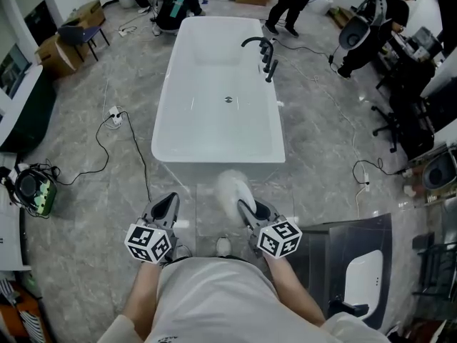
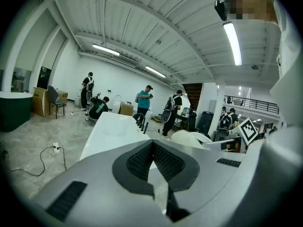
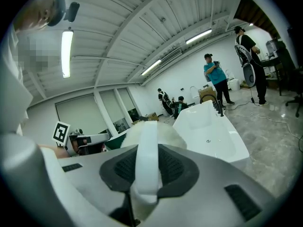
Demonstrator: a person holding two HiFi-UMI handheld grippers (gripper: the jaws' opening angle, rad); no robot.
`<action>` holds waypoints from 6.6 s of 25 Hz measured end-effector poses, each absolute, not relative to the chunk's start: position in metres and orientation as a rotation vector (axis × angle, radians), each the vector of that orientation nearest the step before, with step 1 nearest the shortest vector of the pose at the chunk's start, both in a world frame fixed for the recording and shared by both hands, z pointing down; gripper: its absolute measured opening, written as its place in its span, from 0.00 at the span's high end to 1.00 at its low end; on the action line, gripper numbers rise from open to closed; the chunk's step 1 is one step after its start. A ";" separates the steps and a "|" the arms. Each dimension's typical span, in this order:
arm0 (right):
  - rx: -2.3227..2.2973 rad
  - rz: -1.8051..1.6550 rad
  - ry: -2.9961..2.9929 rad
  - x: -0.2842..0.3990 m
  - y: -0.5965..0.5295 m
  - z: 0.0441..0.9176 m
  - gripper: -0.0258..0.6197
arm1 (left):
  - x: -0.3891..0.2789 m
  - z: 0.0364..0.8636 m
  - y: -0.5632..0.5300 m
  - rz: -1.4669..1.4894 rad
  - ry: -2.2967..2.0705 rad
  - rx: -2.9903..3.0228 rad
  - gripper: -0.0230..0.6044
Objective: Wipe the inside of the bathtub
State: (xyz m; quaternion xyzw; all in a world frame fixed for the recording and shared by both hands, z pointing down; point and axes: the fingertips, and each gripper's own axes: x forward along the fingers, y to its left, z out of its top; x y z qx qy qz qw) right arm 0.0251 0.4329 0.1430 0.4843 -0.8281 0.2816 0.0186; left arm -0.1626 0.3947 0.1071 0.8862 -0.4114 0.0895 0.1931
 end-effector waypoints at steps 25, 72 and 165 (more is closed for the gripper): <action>1.612 1.079 -2.552 0.097 0.440 0.164 0.81 | -0.090 0.113 0.379 0.385 -1.063 2.521 0.96; 1.839 1.087 -2.027 0.123 0.179 0.206 0.81 | -0.081 0.185 0.085 0.466 -0.541 2.563 0.96; 0.818 1.468 -1.545 0.028 0.109 0.577 0.81 | -0.117 0.428 0.072 0.729 -0.865 2.149 0.96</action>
